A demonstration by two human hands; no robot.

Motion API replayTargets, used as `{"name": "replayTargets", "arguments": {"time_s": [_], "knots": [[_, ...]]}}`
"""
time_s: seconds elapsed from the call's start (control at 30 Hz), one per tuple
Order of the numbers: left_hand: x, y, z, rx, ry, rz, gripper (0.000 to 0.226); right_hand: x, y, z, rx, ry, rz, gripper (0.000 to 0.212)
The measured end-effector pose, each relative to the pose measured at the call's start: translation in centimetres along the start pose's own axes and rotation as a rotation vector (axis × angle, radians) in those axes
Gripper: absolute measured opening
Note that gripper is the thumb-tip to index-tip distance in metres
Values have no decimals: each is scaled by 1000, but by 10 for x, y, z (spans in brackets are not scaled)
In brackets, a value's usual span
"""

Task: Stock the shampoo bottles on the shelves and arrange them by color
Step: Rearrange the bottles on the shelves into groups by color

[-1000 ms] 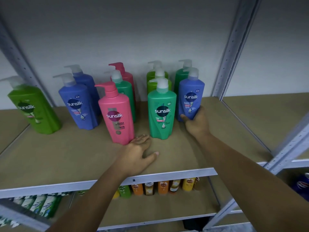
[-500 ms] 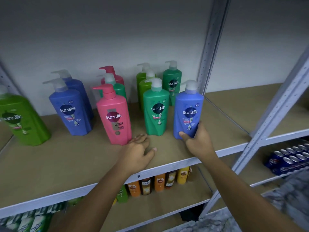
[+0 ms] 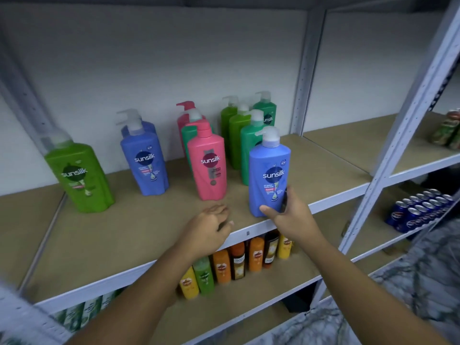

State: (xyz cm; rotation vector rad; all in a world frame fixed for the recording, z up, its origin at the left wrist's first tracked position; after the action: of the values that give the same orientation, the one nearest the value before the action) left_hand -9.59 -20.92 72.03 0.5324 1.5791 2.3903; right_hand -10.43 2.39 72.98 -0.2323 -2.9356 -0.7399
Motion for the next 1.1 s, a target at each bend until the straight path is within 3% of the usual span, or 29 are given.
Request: {"name": "replayTargets", "arguments": {"time_s": [0.6, 1.1], "knots": [[-145, 89, -136, 29, 418, 15, 70, -46, -173, -97, -26, 93, -226, 64], [-137, 85, -160, 22, 419, 164, 68, -20, -228, -117, -26, 162, -186, 64]]}}
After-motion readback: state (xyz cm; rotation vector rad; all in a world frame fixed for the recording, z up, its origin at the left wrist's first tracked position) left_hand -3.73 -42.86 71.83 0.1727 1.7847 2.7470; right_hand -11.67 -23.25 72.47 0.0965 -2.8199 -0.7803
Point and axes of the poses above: each hand's wrist, its own x-axis towards the middle knuckle, its own y-axis out of the back of the hand, z = x × y, the point moved 3 cm from there along x, towards the middle knuckle, and after that the axes turned 4 degrees about -y, right-handed, at the moved point
